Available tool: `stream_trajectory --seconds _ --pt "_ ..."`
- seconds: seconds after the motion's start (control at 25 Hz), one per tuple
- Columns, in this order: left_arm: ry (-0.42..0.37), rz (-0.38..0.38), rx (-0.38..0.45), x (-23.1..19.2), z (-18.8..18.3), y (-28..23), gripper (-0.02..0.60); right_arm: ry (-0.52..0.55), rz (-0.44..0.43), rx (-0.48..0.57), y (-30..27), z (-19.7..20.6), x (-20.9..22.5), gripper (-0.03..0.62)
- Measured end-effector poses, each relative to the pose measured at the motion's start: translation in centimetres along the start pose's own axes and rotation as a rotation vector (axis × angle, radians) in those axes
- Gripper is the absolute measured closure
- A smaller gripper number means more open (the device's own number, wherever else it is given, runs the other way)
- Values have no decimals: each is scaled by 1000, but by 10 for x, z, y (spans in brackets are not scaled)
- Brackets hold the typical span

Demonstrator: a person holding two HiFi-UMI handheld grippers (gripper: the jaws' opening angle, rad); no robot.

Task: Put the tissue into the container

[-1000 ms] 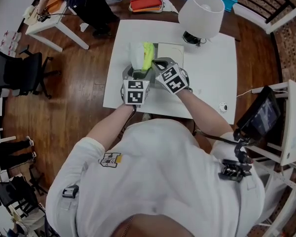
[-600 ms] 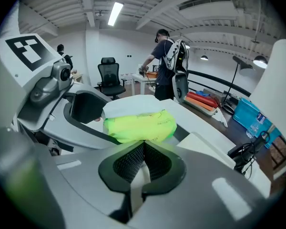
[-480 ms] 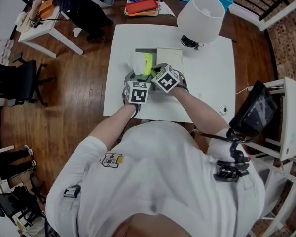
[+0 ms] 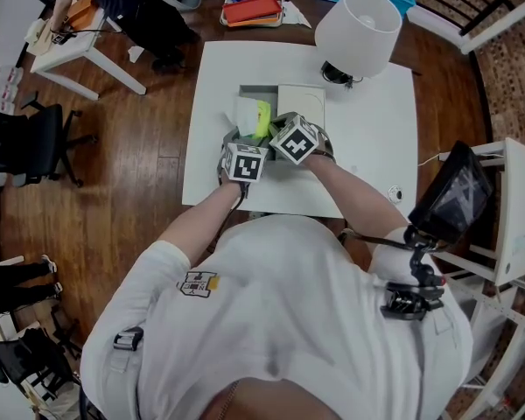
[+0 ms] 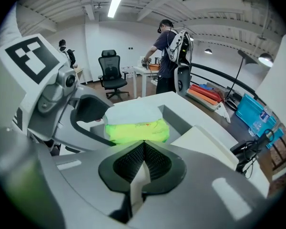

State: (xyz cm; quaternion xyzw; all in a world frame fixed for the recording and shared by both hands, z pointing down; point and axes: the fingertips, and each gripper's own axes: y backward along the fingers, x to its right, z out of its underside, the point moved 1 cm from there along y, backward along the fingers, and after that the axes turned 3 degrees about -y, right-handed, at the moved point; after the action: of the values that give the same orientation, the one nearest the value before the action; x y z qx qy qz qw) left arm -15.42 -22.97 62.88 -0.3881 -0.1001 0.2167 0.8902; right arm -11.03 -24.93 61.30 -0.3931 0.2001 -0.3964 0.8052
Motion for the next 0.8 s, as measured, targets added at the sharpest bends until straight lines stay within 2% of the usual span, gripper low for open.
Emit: stream_trajectory --seconds 0.12,0.24,0.36,0.48,0.6,0.8 --pt "13 0 -38 2 8 -5 284 14 -3 39 2 -10 1 594" --pt "12 9 -95 3 19 -11 281 51 -26 21 -6 -13 -4 594" --pt "-47 17 -140 6 26 -14 272 71 -56 -31 -19 -7 -11 594" --pt "-110 58 -178 14 31 -16 255 84 -69 -80 -27 1 -15 594" --pt "-109 102 -168 18 32 -14 226 121 -52 -121 -33 4 -16 594" --pt "-117 150 -85 21 22 -2 153 156 -37 -154 -35 7 -16 594"
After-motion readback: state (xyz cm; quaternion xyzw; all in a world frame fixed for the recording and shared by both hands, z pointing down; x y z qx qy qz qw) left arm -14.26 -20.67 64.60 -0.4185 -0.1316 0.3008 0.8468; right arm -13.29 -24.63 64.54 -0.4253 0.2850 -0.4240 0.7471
